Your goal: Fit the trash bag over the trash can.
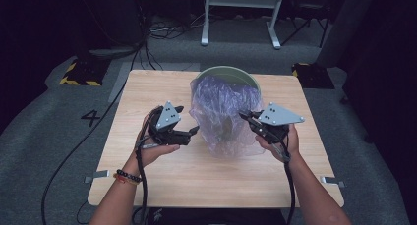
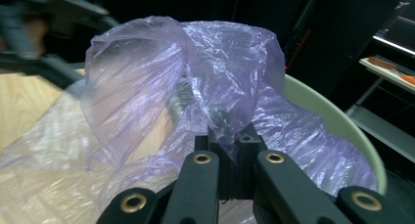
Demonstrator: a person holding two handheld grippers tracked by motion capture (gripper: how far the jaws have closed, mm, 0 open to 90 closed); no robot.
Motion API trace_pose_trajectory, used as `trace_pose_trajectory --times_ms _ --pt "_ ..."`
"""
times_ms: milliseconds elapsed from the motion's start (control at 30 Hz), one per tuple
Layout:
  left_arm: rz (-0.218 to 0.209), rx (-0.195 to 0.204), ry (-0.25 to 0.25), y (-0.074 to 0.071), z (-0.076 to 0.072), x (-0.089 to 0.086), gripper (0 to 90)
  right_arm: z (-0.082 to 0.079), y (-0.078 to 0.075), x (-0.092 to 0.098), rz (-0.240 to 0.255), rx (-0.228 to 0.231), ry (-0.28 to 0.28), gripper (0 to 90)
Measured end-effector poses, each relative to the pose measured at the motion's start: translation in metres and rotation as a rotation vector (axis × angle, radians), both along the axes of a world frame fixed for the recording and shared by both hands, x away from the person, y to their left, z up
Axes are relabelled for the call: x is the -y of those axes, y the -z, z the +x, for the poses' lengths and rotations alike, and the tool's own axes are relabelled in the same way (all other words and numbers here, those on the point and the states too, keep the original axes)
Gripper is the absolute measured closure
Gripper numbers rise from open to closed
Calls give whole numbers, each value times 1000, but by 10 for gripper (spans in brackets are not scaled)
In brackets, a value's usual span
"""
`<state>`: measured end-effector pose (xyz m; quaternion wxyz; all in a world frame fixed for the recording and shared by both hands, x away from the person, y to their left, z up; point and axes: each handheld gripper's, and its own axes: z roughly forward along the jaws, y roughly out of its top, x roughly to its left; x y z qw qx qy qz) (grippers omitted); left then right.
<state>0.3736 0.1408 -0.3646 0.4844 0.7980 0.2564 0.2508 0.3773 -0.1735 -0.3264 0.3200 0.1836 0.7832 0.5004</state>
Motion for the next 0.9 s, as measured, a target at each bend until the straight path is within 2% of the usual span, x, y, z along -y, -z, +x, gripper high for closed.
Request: trace_pose_trajectory --times_ms 100,267,467,600,700,767,833,900 --pt "-7 7 11 -4 -12 4 165 2 -2 0 -5 4 24 900" --pt "-29 19 72 -13 -26 16 166 5 -1 -3 -11 7 52 900" --pt "-16 17 130 -14 -34 37 160 11 2 -7 -28 9 82 900" --pt "2 31 152 -14 -38 52 155 14 4 -7 -26 -6 97 900" --pt "53 54 113 -14 -38 65 157 14 4 -7 -22 -9 94 900" --pt "77 70 59 -14 -33 70 176 13 4 -7 -20 -10 84 900" --pt "73 73 24 -16 -27 69 240 11 4 -8 -24 -10 75 900" --pt "74 85 11 -17 -21 66 390 10 4 -8 -24 -9 69 898"
